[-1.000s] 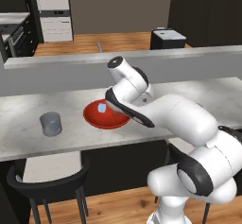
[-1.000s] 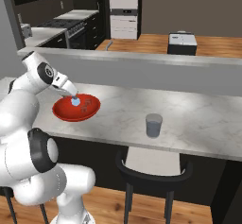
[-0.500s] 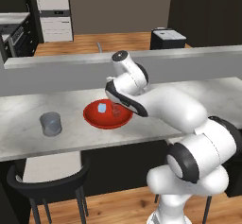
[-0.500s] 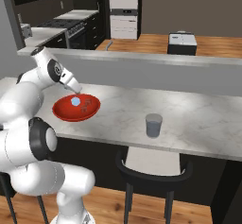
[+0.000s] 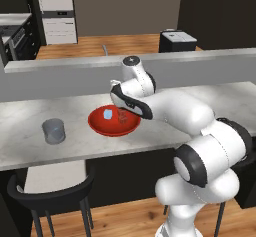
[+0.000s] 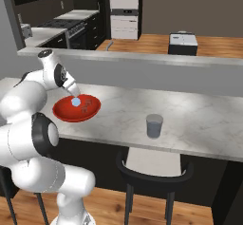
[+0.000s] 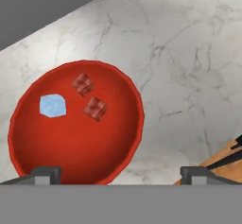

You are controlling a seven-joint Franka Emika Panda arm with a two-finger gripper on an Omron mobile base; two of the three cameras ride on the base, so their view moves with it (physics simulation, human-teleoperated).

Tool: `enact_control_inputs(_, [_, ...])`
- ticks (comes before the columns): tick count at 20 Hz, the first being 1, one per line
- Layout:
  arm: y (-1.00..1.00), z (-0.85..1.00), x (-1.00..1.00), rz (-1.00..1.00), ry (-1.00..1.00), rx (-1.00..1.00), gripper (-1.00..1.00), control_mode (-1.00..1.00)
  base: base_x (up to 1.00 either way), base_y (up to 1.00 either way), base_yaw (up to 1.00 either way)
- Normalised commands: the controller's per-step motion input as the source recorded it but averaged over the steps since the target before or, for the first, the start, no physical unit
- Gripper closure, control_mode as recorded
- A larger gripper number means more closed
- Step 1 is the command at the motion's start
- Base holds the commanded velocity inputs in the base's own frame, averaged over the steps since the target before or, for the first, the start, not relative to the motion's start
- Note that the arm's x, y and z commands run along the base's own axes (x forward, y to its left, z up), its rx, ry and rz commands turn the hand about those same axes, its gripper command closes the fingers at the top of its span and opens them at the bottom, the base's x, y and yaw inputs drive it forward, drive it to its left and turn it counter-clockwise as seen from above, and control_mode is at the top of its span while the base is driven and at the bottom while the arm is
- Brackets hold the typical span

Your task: There are four ice cubes in the ice bowl. Place two ice cubes in each glass of water.

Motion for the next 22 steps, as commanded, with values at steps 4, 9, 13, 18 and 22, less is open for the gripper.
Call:
enact_control_inputs(4, [0.18, -0.16, 0.23, -0.01, 0.0, 0.19, -1.0, -1.0, 0.0, 0.0, 0.0])
enact_control_inputs(9, [0.25, -0.17, 0.15, 0.0, 0.0, 0.16, -1.0, -1.0, 0.0, 0.0, 0.0])
enact_control_inputs(13, [0.32, -0.18, 0.18, 0.0, 0.0, 0.11, -1.0, -1.0, 0.0, 0.0, 0.0])
enact_control_inputs(18, [0.05, -0.13, 0.23, 0.0, 0.0, 0.07, -1.0, -1.0, 0.0, 0.0, 0.0])
enact_control_inputs(22, [0.0, -0.07, 0.22, 0.0, 0.0, 0.0, -1.0, -1.0, 0.0, 0.0, 0.0])
